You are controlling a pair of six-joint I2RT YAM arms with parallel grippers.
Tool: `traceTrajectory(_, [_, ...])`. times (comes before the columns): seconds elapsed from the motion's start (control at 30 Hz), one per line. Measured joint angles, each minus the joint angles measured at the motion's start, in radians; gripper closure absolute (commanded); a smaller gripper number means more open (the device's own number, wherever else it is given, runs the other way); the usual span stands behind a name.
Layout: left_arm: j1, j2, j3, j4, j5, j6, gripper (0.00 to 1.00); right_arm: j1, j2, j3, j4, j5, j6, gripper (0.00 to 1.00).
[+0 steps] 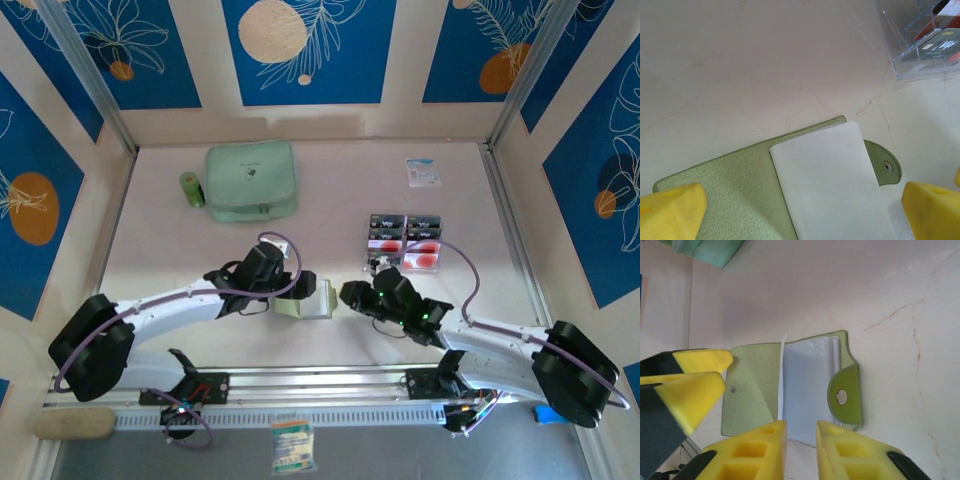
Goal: Put the credit cards into the card holder
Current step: Open the card holder at the center of the table.
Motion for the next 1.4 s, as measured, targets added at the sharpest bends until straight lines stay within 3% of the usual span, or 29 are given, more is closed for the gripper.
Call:
traceTrajectory(0.17, [0.0,0.02,-0.002,0.0,-0.012,0.014,0.0,-0.005,0.035,0.039,-0.029,-0.023,-0.023,0.89])
traceTrajectory(0.4, [0.0,0.026,-0.019,0.0,-0.031,0.03,0.0,0.012,0.203,0.115,-0.003,-0.055,-0.042,0.96])
traceTrajectory(0.9, [0.007,0.014,-0.064,0.027,-0.075,0.043,0.0,0.026,0.446,0.232,0.089,-0.12,-0.048,0.97])
traceTrajectory(1.4, [0.194,-0.042,-0.068,0.075,0.045,-0.014,0.0,0.066,0.628,0.34,0.178,-0.188,-0.032,0.97])
